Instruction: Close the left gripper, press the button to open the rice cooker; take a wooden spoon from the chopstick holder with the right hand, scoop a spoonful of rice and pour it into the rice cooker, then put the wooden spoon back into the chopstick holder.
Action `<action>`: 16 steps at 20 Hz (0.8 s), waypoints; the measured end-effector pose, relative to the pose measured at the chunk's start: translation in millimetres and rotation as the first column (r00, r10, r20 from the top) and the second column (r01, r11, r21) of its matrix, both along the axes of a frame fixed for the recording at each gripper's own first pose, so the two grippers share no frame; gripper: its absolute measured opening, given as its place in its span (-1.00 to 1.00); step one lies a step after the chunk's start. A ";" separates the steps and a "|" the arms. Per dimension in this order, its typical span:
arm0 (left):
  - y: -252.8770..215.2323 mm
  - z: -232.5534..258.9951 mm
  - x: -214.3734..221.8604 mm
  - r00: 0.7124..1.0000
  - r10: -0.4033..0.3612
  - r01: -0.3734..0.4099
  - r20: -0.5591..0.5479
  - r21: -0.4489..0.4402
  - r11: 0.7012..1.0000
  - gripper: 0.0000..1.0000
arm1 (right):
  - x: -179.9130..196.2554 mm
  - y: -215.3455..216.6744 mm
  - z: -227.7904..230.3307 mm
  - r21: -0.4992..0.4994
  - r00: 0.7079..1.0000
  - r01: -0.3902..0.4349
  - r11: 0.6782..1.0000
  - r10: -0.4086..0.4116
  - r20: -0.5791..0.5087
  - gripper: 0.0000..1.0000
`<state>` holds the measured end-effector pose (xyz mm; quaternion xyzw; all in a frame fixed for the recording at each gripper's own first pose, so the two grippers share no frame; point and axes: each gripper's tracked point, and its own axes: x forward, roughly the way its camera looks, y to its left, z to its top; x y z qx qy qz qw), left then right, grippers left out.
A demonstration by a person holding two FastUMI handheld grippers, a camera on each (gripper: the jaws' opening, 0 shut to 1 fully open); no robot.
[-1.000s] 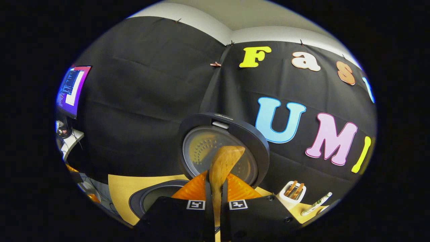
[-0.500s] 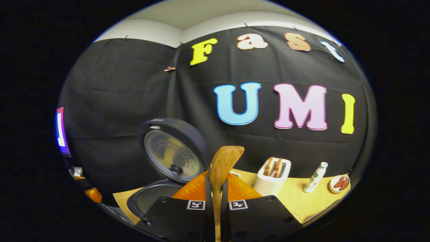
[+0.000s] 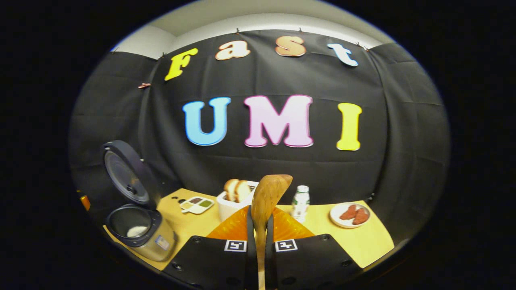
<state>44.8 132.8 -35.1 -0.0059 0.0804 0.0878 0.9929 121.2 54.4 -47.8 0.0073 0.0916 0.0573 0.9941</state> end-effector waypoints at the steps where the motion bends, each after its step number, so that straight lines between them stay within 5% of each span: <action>1: -5.5 -1.8 2.2 1.000 -0.004 0.004 -0.006 0.003 1.000 0.50 | 0.3 -19.1 -5.7 -0.011 1.000 0.025 1.000 -0.025 -0.007 -0.79; 7: -34.3 4.2 14.4 1.000 -0.027 0.027 -0.006 0.050 0.998 0.51 | 7.0 -105.5 -42.1 -0.056 0.989 0.134 0.989 -0.137 -0.059 -0.79; 16: -66.0 13.7 12.8 0.998 -0.063 0.063 -0.001 0.042 0.997 0.51 | 10.0 -116.5 -99.0 -0.106 0.977 0.107 0.989 -0.124 -0.172 -0.77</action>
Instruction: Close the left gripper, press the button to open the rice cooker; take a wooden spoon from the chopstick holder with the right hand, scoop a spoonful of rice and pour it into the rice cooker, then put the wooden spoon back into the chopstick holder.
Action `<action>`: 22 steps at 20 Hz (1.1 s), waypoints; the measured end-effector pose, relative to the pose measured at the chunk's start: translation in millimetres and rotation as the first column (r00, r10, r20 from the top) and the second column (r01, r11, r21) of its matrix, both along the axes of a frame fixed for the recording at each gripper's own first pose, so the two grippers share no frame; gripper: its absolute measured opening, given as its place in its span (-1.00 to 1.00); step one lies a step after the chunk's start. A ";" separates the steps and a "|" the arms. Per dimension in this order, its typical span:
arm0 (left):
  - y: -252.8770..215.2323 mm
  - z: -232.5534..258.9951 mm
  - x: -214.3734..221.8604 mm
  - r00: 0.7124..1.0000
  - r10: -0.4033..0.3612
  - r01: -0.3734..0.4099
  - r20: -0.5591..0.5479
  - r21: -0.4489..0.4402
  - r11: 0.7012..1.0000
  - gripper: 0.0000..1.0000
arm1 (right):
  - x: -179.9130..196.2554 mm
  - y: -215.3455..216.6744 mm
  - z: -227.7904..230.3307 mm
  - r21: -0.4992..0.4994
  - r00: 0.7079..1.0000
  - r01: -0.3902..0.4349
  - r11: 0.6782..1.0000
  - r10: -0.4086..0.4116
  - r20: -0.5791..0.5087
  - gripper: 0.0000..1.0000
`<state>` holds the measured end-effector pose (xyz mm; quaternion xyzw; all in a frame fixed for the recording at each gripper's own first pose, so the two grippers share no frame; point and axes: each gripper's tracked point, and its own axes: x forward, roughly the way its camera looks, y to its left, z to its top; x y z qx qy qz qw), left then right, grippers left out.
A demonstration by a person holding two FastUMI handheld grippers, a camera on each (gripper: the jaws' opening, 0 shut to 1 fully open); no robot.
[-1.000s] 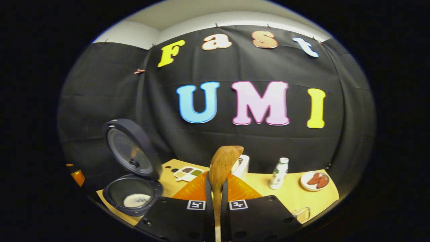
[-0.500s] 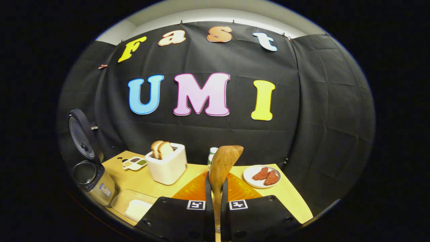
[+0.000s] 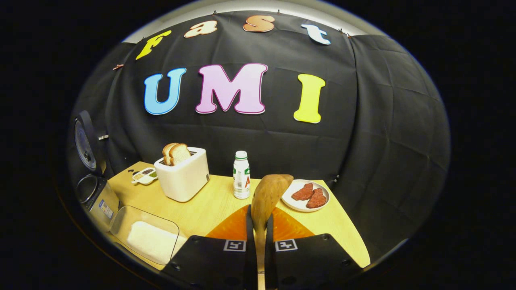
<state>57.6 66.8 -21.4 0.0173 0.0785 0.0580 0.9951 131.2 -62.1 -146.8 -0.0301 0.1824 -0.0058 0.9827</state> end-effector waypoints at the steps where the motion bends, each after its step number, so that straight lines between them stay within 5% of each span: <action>1: -0.7 -1.5 -0.5 1.000 -0.002 0.002 -0.002 0.007 1.000 0.51 | -1.7 1.8 -4.0 -0.002 1.000 -0.007 1.000 0.007 -0.010 -0.74; 4: 1.9 -2.2 -2.2 1.000 0.002 -0.002 -0.004 0.006 1.000 0.51 | -6.2 5.5 -13.1 -0.007 0.999 -0.025 1.000 0.024 -0.035 -0.67; 7: 2.7 -1.2 -2.9 1.000 0.009 -0.009 -0.003 -0.004 1.000 0.51 | -12.6 3.8 -26.5 0.000 0.997 -0.010 1.000 0.010 -0.081 -0.26; 9: 3.1 -1.1 -3.5 1.000 0.007 -0.007 -0.001 0.001 1.000 0.51 | -11.4 -8.0 -17.2 -0.037 0.998 0.025 0.999 -0.027 -0.049 -0.22; 13: 5.1 1.1 -3.0 1.000 0.005 -0.005 0.006 -0.005 1.000 0.51 | -12.5 -15.7 14.8 -0.066 0.998 0.058 0.996 -0.056 0.037 0.22; 22: 25.5 23.4 26.4 0.998 0.016 -0.017 0.056 0.013 1.000 0.52 | -29.2 14.8 22.7 -0.017 0.999 0.001 1.000 0.000 0.042 0.22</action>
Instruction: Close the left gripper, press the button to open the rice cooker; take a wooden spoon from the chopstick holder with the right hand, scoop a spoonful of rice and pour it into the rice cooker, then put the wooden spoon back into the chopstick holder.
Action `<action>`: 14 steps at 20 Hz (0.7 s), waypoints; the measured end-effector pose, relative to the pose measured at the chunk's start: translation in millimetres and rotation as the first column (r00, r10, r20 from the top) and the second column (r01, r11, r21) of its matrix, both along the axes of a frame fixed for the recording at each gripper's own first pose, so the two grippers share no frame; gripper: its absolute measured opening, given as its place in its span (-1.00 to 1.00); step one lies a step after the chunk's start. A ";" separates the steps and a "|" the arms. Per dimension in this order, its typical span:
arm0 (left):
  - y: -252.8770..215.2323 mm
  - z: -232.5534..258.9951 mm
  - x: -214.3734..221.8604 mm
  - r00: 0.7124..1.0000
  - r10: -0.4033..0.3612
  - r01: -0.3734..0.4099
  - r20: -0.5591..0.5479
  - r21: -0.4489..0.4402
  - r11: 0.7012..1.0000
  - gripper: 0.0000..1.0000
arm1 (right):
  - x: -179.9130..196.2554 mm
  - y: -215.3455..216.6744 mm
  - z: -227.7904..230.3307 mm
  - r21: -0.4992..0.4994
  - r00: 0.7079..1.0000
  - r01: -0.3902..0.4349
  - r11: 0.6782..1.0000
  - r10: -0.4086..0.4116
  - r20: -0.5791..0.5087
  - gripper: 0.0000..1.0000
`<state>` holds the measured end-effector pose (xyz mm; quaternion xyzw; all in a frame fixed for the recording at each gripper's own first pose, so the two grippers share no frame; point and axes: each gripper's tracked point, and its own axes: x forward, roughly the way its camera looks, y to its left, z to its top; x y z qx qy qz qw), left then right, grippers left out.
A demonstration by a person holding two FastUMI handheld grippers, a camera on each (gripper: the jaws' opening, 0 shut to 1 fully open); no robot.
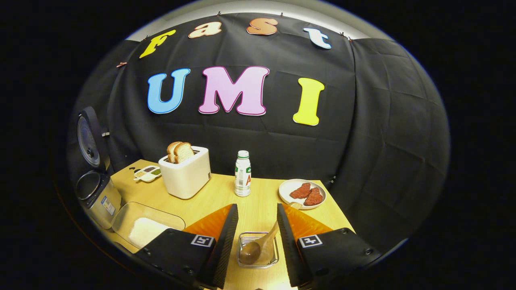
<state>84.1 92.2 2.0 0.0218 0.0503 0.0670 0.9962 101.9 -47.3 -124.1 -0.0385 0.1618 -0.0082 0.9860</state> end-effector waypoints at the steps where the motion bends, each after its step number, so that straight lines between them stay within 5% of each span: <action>1: 4.1 4.6 5.6 1.000 0.001 -0.001 0.009 -0.004 1.000 0.53 | -1.1 3.7 3.5 -0.003 1.000 -0.007 1.000 0.007 0.008 0.29; 14: 35.4 122.8 103.1 0.980 -0.067 0.071 0.187 -0.016 0.997 0.63 | -13.9 30.0 20.2 0.002 0.998 -0.032 0.999 0.032 0.046 0.36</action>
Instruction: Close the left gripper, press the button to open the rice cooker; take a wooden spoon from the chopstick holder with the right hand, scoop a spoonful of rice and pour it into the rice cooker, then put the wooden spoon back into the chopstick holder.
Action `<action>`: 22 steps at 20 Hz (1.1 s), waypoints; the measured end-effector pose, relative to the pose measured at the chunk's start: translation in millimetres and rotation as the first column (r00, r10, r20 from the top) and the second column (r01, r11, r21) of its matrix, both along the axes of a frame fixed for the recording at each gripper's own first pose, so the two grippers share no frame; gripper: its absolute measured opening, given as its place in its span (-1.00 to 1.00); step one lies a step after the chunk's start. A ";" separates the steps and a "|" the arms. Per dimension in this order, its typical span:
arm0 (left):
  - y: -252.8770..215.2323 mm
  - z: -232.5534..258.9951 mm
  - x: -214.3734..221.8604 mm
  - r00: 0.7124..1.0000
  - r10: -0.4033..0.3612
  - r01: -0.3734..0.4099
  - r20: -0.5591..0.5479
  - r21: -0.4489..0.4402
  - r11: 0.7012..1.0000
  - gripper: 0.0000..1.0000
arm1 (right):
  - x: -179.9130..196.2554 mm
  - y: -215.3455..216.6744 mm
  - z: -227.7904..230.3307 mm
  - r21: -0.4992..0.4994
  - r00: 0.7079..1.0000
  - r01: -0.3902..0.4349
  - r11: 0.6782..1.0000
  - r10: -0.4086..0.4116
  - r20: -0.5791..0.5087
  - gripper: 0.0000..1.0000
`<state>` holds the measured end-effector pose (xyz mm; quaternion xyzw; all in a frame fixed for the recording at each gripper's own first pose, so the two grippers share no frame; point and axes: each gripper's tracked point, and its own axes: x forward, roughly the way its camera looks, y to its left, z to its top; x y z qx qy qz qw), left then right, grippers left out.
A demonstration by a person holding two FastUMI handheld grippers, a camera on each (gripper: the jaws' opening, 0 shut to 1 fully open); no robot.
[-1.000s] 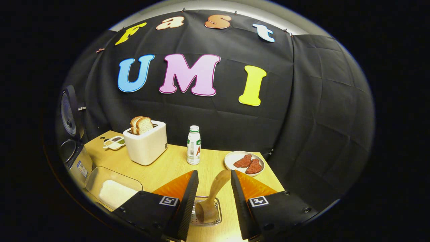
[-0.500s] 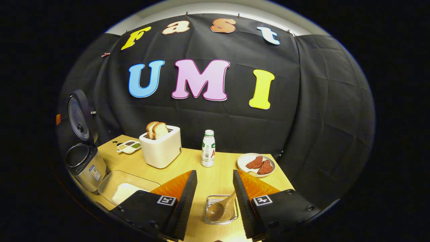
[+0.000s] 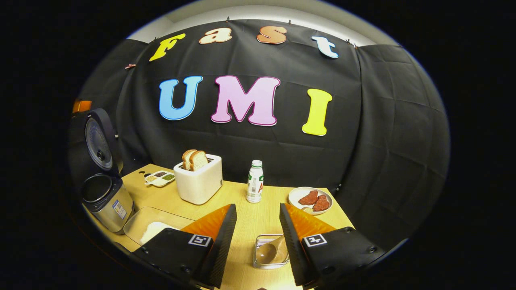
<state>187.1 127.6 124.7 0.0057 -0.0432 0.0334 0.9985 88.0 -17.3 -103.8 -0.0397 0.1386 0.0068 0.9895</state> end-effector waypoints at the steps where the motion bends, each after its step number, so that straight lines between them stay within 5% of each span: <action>1: 1.7 3.8 7.9 1.000 -0.005 0.005 0.000 -0.003 1.000 0.63 | 0.0 0.5 0.7 0.000 1.000 0.003 1.000 -0.003 0.001 0.35; 13: 15.0 -9.1 81.8 0.992 -0.017 0.018 -0.122 0.008 1.000 0.70 | -5.8 3.0 20.0 -0.012 0.999 0.009 1.000 -0.009 0.053 0.35; 22: 13.3 -21.9 59.5 0.989 -0.051 0.041 -0.141 -0.075 0.996 0.80 | -8.6 3.4 36.3 -0.009 0.997 0.002 1.000 -0.001 0.082 0.36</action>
